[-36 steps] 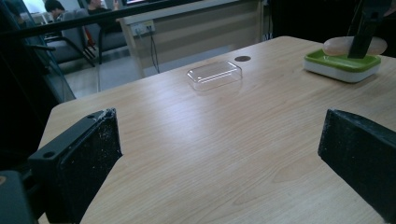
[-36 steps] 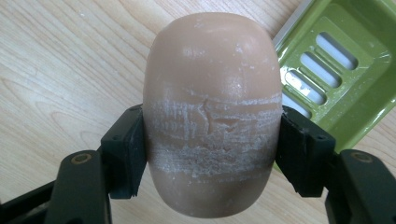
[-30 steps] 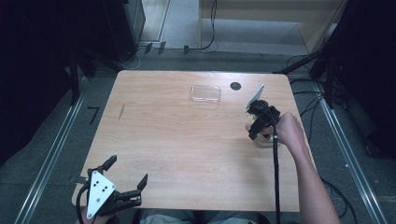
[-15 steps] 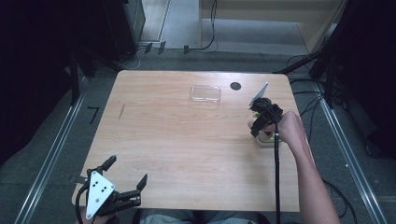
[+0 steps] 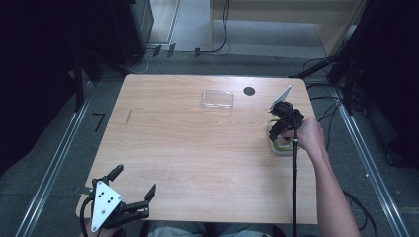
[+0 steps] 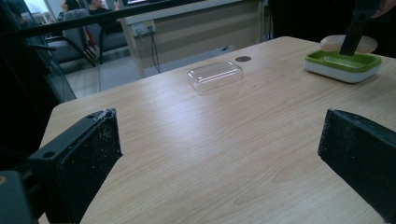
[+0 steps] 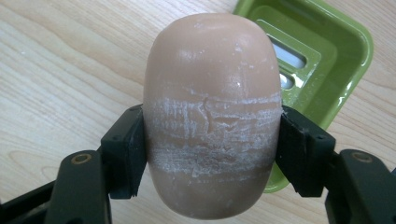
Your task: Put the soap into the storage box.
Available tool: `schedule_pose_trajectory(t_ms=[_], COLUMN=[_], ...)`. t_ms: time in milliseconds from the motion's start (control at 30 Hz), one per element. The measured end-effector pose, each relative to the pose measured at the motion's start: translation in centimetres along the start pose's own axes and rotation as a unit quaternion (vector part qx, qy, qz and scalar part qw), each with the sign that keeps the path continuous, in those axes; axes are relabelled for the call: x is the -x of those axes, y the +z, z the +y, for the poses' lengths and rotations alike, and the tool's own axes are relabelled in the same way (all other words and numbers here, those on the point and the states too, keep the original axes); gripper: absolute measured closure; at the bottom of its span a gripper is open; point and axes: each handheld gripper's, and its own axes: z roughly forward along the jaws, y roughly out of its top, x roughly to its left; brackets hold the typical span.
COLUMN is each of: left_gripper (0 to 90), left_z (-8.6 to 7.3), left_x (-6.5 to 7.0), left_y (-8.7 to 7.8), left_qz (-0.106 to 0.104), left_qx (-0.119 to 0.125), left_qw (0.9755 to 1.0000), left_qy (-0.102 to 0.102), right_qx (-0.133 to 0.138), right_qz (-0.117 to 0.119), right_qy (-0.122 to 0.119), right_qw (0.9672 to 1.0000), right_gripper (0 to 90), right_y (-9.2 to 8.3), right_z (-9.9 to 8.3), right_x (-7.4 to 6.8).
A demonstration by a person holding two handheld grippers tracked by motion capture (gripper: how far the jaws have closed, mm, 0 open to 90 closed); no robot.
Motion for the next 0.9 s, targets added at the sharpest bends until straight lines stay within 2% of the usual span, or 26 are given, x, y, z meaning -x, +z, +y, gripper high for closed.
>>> schedule_pose_trajectory(t_ms=[467, 900], left_gripper=[0.0, 0.0], left_z=[0.0, 0.0], left_x=[0.0, 0.1], left_y=[0.0, 0.0], left_qz=[-0.001, -0.002], left_qx=[0.001, 0.003], left_qw=[1.0, 1.0], left_qy=[0.001, 0.003], right_qx=[0.006, 0.018], right_qz=[-0.005, -0.015], right_qy=[0.033, 0.041], right_qw=[0.9994, 0.9989], right_gripper=[33.6, 33.7], right_y=[0.4, 0.5], right_z=[-0.1, -0.2], right_x=[1.0, 1.3])
